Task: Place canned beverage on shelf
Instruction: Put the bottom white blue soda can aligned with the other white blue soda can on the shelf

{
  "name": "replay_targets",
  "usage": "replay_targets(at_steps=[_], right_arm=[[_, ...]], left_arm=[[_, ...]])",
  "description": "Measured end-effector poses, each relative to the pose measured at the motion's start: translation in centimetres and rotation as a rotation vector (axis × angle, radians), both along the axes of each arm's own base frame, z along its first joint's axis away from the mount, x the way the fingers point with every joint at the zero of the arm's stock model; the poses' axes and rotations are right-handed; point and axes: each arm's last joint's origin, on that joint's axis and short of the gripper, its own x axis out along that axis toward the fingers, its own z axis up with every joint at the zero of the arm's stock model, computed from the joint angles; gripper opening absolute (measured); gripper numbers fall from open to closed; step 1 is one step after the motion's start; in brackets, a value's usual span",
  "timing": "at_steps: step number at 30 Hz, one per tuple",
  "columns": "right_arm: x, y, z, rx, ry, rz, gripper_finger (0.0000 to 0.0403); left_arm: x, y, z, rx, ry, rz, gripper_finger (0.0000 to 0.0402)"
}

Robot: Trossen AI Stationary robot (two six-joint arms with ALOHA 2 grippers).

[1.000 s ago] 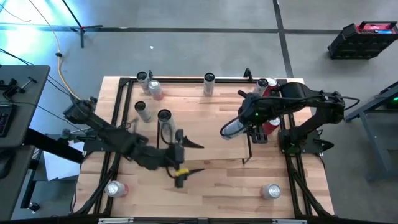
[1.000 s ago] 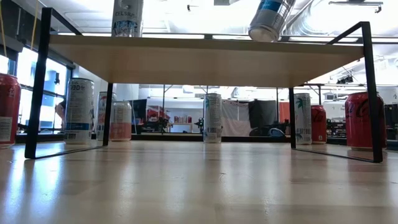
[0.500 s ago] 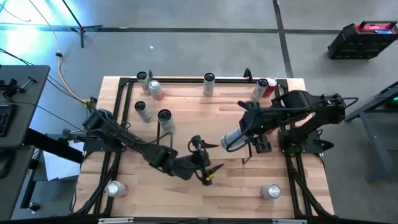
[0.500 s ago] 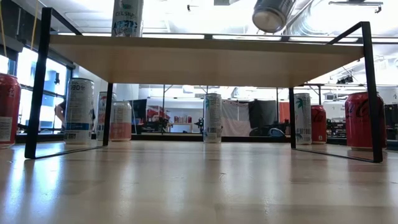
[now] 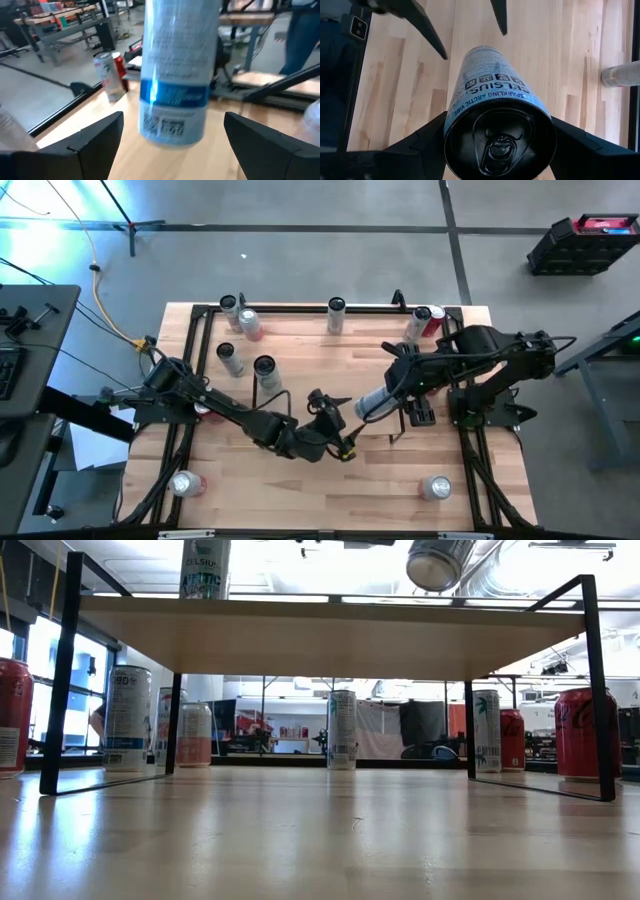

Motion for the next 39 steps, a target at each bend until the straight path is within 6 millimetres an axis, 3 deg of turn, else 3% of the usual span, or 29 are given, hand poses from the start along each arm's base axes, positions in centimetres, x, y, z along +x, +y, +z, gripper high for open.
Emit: replay_targets(at_steps=[9,28,39], right_arm=[[0.1,0.0,0.0,0.002,-0.004,0.001,0.0257],[1.7,0.2,-0.7,-0.02,-0.009,0.04,0.0257],[2.5,0.5,-1.1,-0.02,-0.019,0.056,0.0257]], left_arm=[[1.5,0.4,-2.4,0.029,0.033,-0.016,0.0333],[2.8,2.6,-2.7,-0.043,-0.004,-0.026,0.0274],[3.3,3.5,-2.7,-0.103,-0.007,-0.117,0.0316]])
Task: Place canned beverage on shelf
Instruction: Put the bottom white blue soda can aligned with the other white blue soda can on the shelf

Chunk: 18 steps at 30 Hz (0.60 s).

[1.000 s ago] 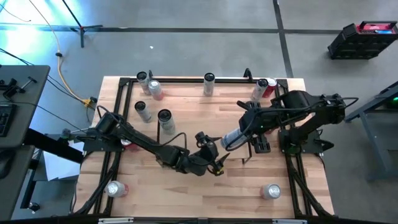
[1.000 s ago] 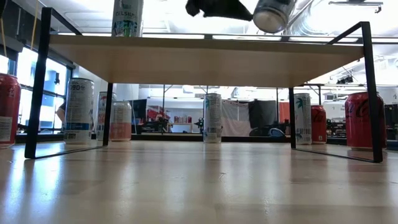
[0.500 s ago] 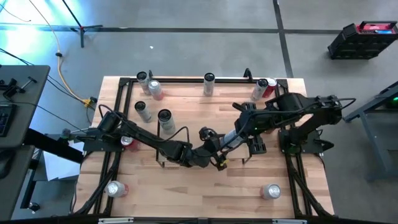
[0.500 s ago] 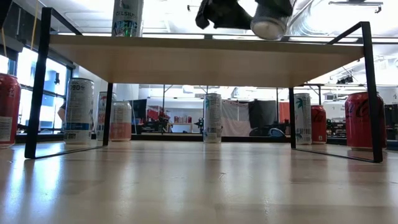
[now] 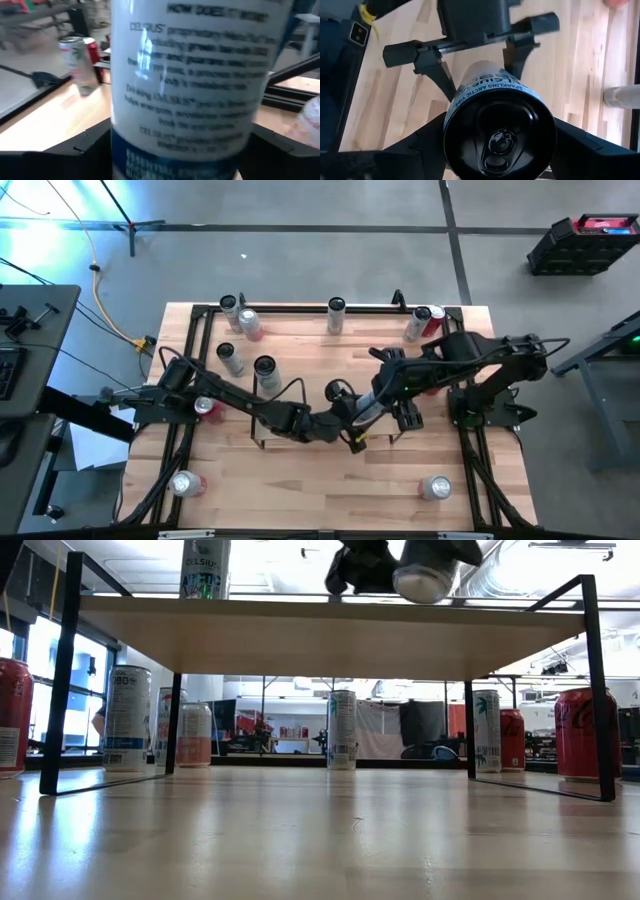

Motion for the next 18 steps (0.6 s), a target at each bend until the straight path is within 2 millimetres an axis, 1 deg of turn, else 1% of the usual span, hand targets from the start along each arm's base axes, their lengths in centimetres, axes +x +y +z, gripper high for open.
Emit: replay_targets(at_steps=[3,7,11,14,18], right_arm=[[0.04,0.0,-0.08,-0.003,0.007,0.004,0.0257],[0.1,0.0,-0.11,-0.004,0.006,0.002,0.0257],[0.09,0.01,-0.11,-0.004,0.007,0.003,0.0257],[0.06,0.0,-0.12,-0.001,0.011,-0.005,0.0257],[0.05,0.0,-0.12,0.001,0.012,-0.004,0.0257]], left_arm=[[0.0,0.02,0.06,0.002,-0.006,0.011,0.0322],[-0.13,0.1,0.07,0.03,-0.008,0.081,0.0323],[-0.21,-0.06,0.01,0.041,0.0,0.082,0.0319],[-0.21,-0.13,0.0,0.044,0.005,0.067,0.0301],[-0.21,-0.2,0.01,0.041,0.004,0.061,0.0256]])
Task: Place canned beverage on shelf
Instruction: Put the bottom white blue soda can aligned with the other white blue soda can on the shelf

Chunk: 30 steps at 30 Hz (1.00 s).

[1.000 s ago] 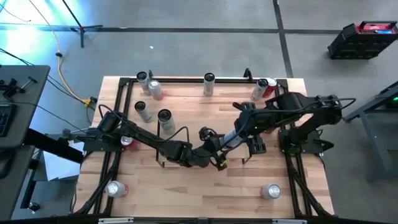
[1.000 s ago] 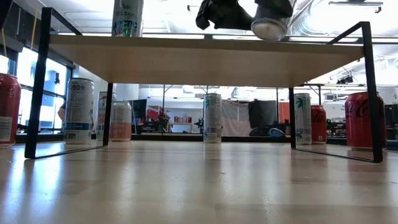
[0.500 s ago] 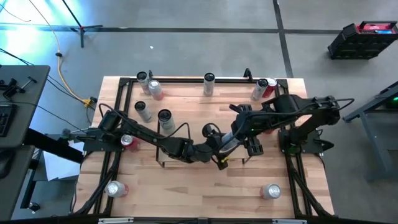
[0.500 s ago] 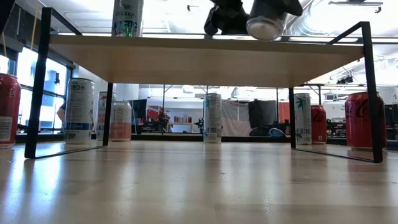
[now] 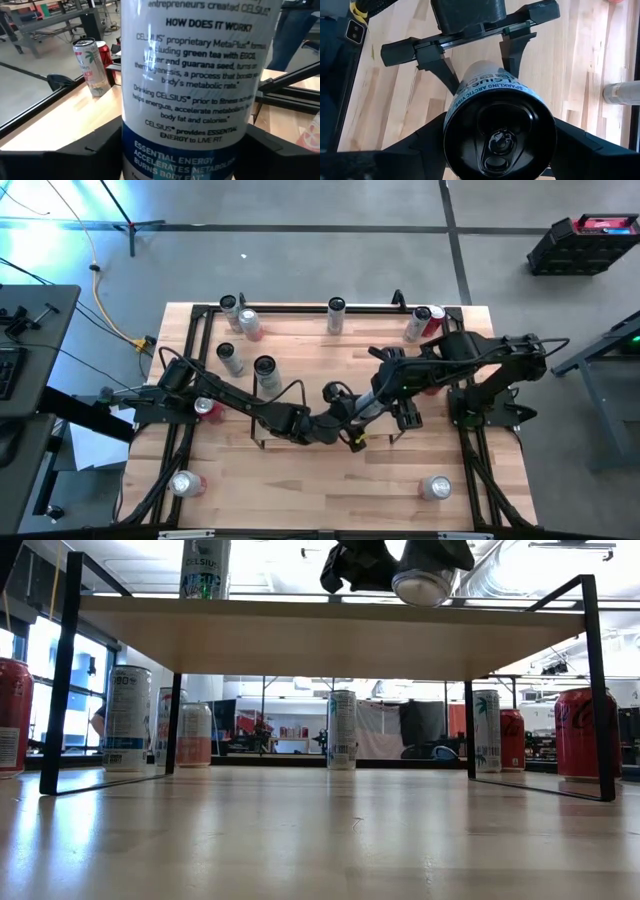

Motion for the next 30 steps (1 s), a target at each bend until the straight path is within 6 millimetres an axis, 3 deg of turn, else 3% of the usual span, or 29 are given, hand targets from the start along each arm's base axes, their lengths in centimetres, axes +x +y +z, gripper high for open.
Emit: replay_targets(at_steps=[2,10,22,30], right_arm=[[0.0,0.0,0.0,0.001,0.0,0.0,0.0258],[-0.3,0.0,0.3,-0.001,0.002,0.011,0.0289],[-1.6,-0.2,3.6,0.045,-0.128,0.022,0.0293],[-2.6,0.2,6.3,-0.074,-0.304,-0.037,0.0293]], left_arm=[[0.0,0.0,0.0,-0.005,-0.002,-0.003,0.0237],[0.0,-0.5,0.0,-0.046,-0.013,-0.047,0.0237],[-0.3,-1.8,0.8,-0.046,-0.091,-0.046,0.0237],[-1.7,-1.8,-2.0,-0.067,-0.23,-0.055,0.0238]])
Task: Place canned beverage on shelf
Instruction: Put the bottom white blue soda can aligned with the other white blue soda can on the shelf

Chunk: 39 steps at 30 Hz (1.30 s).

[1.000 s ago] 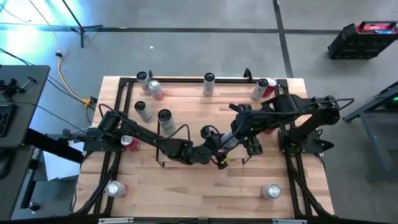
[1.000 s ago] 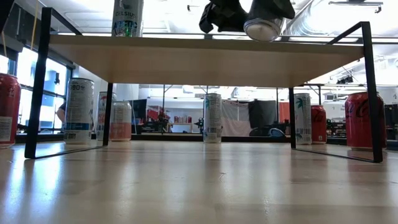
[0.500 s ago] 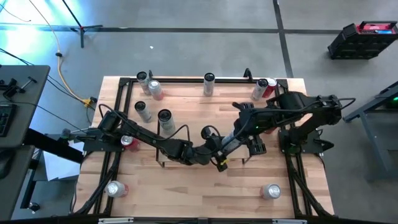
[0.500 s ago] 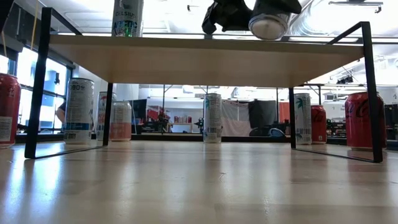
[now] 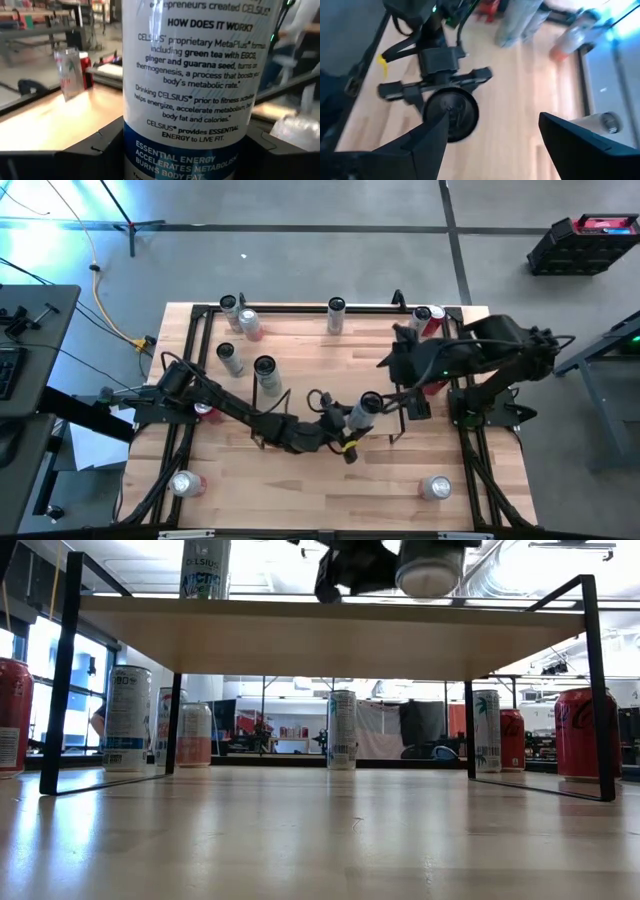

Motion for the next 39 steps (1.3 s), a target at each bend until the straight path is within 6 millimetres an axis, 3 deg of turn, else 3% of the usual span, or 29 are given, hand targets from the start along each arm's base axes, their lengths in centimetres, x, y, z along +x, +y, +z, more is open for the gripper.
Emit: replay_targets(at_steps=[8,13,18,39], right_arm=[[-0.4,0.2,1.3,-0.061,-0.106,-0.059,0.0293],[-0.3,0.1,1.5,-0.095,-0.134,-0.11,0.0293],[-0.1,0.1,1.7,-0.086,-0.164,-0.116,0.0293],[0.0,0.1,1.6,-0.067,-0.165,-0.129,0.0293]], left_arm=[[-0.8,-0.9,0.0,0.055,0.007,0.132,0.0238],[-0.7,-1.2,-1.2,0.043,0.01,0.184,0.0239],[-0.5,-1.3,-2.1,0.037,0.016,0.216,0.0239],[-0.5,-0.5,-2.9,0.004,0.035,0.316,0.0262]])
